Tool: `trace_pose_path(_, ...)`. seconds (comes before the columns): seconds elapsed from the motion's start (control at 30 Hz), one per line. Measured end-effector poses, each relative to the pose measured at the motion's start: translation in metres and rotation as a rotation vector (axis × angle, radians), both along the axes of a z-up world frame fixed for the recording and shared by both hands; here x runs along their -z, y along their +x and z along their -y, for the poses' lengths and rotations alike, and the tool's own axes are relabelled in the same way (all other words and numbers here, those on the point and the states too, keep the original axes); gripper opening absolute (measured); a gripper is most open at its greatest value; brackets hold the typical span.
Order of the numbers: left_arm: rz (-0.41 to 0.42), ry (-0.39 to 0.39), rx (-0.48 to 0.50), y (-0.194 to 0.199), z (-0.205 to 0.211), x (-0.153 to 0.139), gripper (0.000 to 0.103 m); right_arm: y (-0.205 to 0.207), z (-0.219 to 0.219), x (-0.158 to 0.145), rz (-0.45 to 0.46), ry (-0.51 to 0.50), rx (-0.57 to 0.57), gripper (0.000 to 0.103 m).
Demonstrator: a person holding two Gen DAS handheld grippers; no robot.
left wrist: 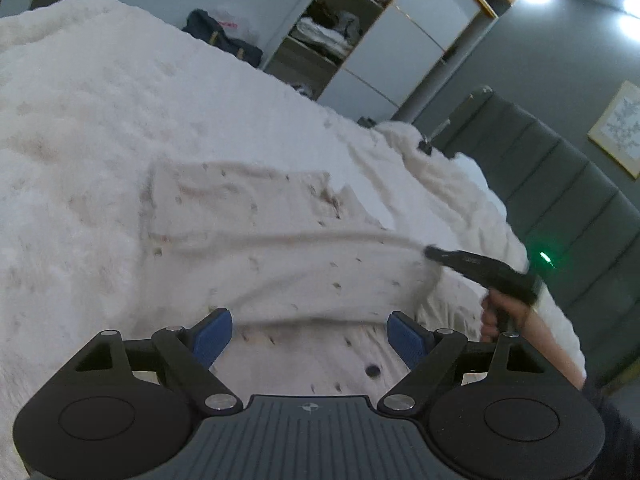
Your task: Fold clothes
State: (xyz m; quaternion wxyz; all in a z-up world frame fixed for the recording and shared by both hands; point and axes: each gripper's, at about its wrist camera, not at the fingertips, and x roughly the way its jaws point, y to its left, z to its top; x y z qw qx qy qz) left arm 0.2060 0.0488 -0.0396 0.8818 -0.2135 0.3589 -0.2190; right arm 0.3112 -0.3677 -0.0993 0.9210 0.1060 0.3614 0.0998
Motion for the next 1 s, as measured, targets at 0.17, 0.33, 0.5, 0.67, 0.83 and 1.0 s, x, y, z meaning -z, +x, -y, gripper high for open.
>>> trace_pose_path(0.17,-0.01,0.012,0.053,-0.012,0.021,0.004,0.081,-0.043,0.024,0.003,0.047,0.008,0.091,0.061)
trace_pose_path(0.33,-0.052,0.023,0.08,-0.02,0.048,0.014,0.082,-0.085,0.047,0.011,0.057,0.238,0.109,0.066)
trace_pose_path(0.5,-0.07,-0.044,0.097,-0.036,0.075,0.014,0.082,-0.087,0.039,0.059,-0.091,0.369,0.13,0.054)
trace_pose_path(0.67,-0.059,-0.056,0.106,-0.051,0.085,0.006,0.082,-0.058,0.027,0.08,-0.124,0.486,0.168,0.002)
trace_pose_path(0.83,-0.074,-0.034,0.105,-0.058,0.087,0.01,0.082,-0.075,0.032,0.058,-0.098,0.52,0.152,0.001)
trace_pose_path(1.0,-0.117,-0.018,0.115,-0.057,0.096,0.024,0.082,-0.114,0.046,0.037,-0.081,0.503,0.126,0.015)
